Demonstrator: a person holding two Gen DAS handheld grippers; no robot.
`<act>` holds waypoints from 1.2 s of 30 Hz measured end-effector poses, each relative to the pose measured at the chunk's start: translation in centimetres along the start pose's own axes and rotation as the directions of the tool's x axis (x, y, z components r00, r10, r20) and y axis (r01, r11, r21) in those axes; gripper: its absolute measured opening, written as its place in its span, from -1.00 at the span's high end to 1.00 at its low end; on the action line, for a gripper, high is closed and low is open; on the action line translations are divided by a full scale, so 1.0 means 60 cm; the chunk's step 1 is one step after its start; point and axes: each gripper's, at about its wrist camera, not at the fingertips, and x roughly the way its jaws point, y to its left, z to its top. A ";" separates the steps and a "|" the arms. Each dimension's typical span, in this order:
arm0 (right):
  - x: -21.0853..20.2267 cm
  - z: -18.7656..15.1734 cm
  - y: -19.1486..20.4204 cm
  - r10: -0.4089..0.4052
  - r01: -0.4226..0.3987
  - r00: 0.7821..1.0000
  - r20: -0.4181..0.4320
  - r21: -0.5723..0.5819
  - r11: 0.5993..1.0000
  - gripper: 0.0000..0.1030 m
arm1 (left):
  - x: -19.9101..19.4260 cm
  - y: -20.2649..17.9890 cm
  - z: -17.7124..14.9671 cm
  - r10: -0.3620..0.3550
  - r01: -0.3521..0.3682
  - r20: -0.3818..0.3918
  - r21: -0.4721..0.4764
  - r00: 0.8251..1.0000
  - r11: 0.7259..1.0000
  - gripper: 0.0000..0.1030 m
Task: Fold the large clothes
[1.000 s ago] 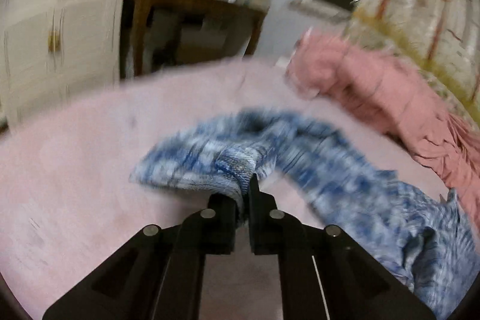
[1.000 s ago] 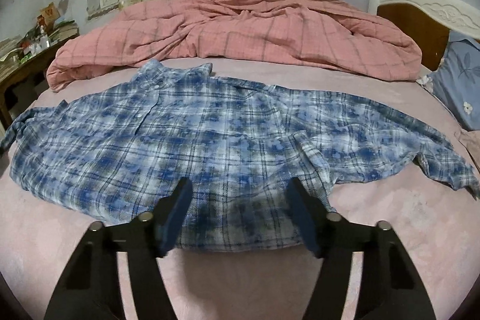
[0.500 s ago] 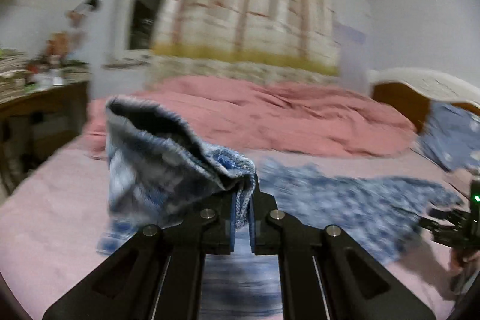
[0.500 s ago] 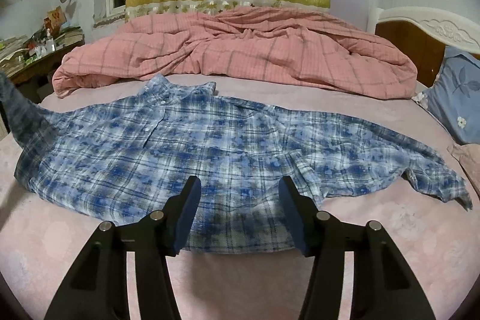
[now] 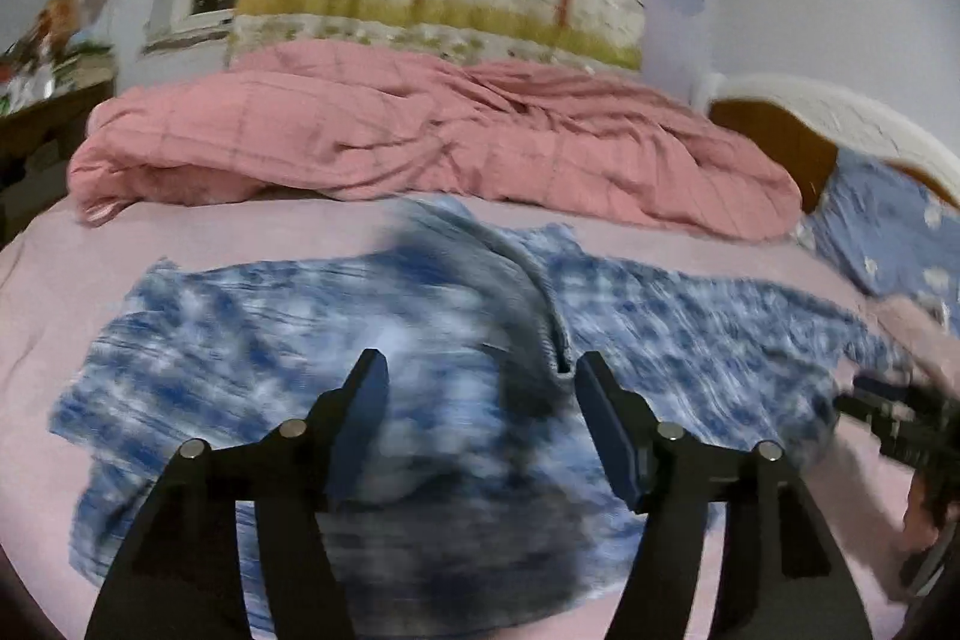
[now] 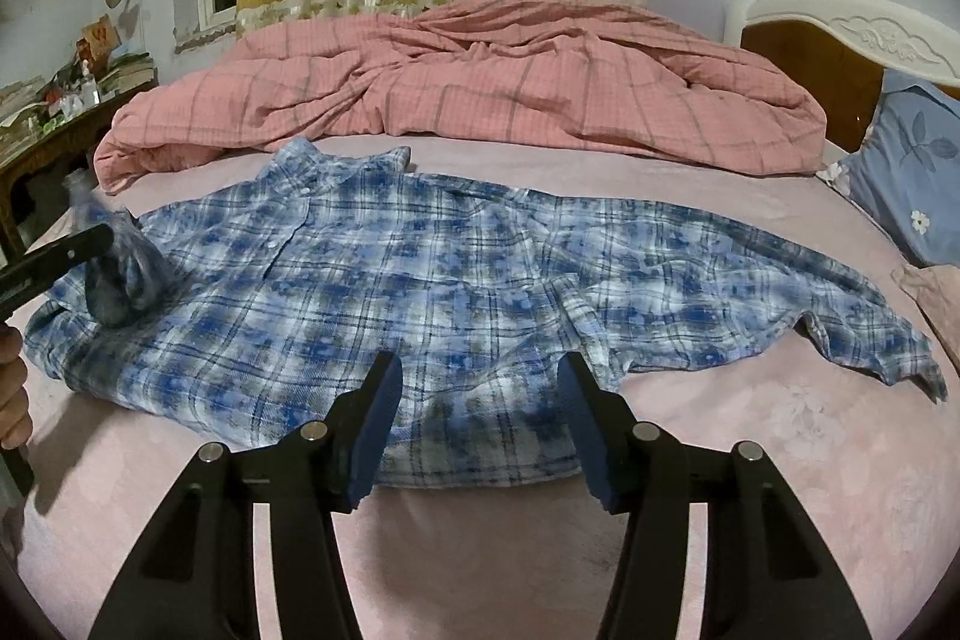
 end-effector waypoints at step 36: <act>0.402 0.178 0.426 0.266 -0.407 0.880 -0.393 -0.334 0.850 0.64 | 0.014 0.259 0.016 0.375 -0.360 0.015 -0.246 0.927 0.900 -0.57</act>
